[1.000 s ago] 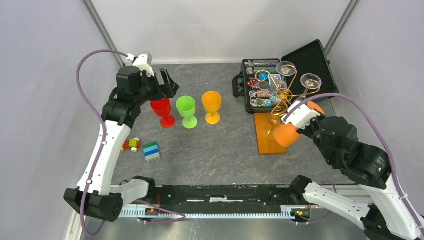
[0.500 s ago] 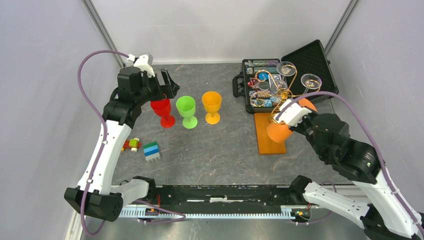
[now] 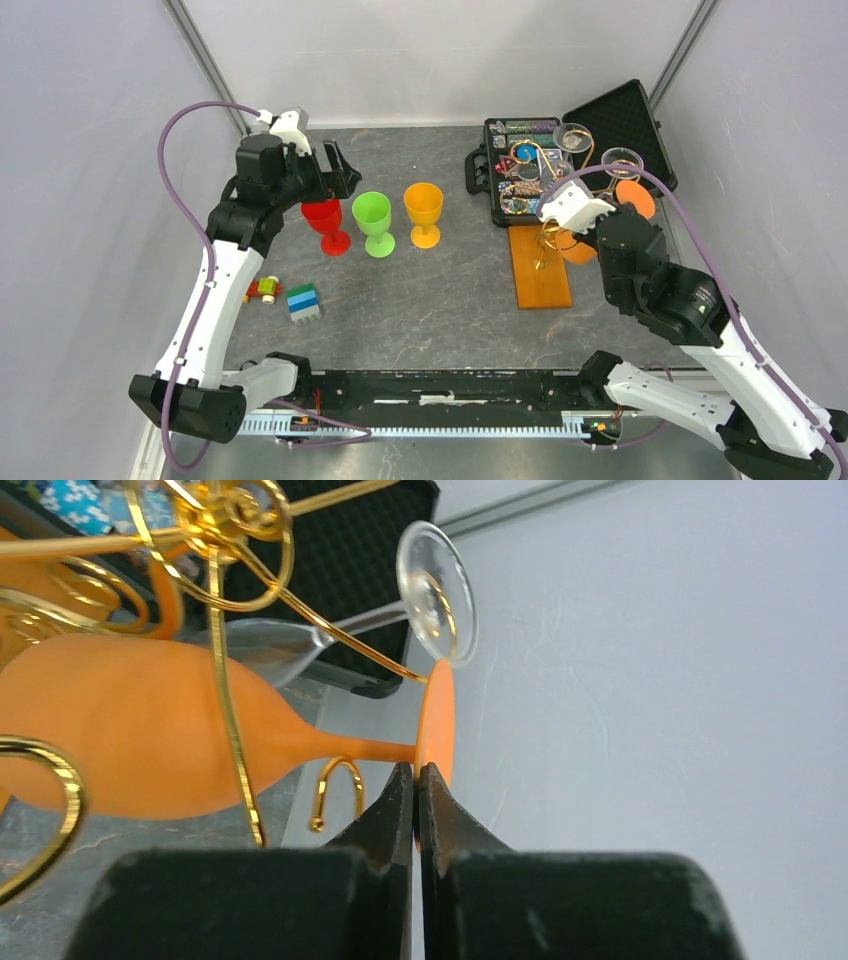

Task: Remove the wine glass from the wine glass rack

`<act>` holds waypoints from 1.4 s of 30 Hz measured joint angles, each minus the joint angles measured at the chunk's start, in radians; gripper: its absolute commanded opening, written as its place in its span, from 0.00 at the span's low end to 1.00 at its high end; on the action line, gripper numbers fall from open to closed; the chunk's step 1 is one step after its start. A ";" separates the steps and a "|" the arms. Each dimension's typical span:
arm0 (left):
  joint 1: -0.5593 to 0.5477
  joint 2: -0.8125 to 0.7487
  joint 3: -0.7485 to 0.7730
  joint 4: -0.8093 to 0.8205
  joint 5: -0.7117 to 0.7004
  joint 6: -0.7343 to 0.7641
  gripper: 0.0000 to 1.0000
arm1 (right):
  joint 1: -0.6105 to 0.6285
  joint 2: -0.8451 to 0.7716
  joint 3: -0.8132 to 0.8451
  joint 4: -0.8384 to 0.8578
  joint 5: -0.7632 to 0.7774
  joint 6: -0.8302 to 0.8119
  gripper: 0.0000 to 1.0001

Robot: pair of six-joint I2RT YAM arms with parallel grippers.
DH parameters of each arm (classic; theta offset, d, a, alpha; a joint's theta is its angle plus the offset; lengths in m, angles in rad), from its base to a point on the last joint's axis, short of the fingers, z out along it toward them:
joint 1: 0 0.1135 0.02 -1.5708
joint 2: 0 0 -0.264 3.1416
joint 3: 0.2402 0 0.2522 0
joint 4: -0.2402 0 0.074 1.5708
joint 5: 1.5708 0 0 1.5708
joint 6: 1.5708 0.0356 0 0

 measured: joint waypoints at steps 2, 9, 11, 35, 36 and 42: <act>0.000 0.000 0.000 0.001 0.001 0.000 1.00 | 0.000 -0.007 -0.001 0.008 0.032 0.000 0.00; 0.000 -0.005 -0.006 0.020 0.011 -0.007 1.00 | 0.000 -0.057 -0.021 0.010 0.113 0.008 0.00; 0.000 -0.008 -0.011 0.029 0.023 -0.017 1.00 | 0.000 -0.076 -0.021 0.006 0.128 0.019 0.00; 0.000 -0.072 -0.058 0.236 0.308 -0.184 1.00 | 0.000 -0.327 0.101 -0.238 -0.259 0.136 0.00; 0.000 -0.072 -0.068 0.256 0.334 -0.200 1.00 | 0.000 -0.331 0.104 -0.239 -0.288 0.136 0.00; -0.003 -0.073 -0.143 0.412 0.473 -0.340 1.00 | 0.000 -0.340 0.104 -0.245 -0.468 0.136 0.00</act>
